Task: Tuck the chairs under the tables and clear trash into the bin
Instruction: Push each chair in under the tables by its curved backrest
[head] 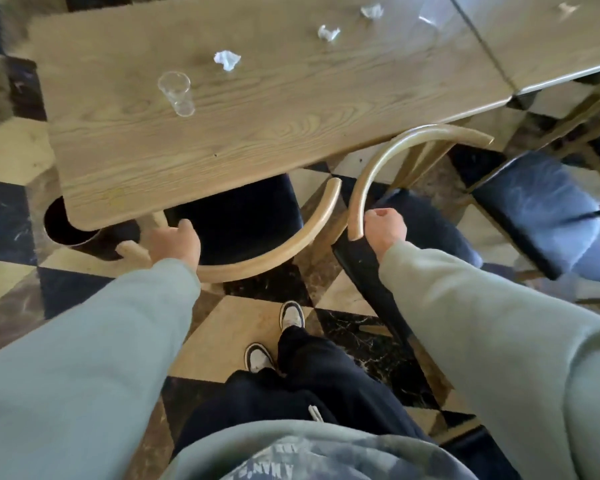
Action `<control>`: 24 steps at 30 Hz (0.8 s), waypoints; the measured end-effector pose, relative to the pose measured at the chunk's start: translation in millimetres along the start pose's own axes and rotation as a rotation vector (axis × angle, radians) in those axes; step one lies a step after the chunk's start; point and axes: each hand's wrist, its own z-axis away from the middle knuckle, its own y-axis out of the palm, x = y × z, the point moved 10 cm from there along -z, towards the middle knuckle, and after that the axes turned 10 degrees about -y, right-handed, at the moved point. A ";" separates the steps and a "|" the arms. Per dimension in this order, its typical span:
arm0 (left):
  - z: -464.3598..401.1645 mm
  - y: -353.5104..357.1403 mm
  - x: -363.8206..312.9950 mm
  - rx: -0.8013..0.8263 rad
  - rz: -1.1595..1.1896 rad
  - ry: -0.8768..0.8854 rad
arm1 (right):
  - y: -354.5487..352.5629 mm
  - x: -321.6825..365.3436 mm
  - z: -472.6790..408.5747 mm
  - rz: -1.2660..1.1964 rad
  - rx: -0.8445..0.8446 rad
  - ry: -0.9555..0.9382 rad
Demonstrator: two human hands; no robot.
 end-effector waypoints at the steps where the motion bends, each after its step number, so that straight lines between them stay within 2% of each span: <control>1: 7.2 7.2 -0.8 0.042 0.012 0.006 | -7.9 -6.5 6.9 0.039 0.012 0.013; 3: 19.1 18.9 0.9 0.103 0.001 0.019 | -19.9 -23.6 17.6 0.055 0.030 0.073; 8: 39.5 49.5 -10.2 0.247 -0.020 0.013 | -27.7 -62.6 38.2 -0.081 0.142 0.210; 15: 59.0 140.5 -77.1 0.336 -0.044 0.106 | -20.0 -95.8 31.8 -0.298 0.277 0.402; 20: 89.3 204.9 -122.4 0.320 -0.046 0.149 | 21.5 -95.2 1.9 -0.645 0.344 0.585; 24: 101.9 243.6 -159.2 0.328 -0.067 0.194 | 55.3 -73.8 -21.0 -0.931 0.329 0.724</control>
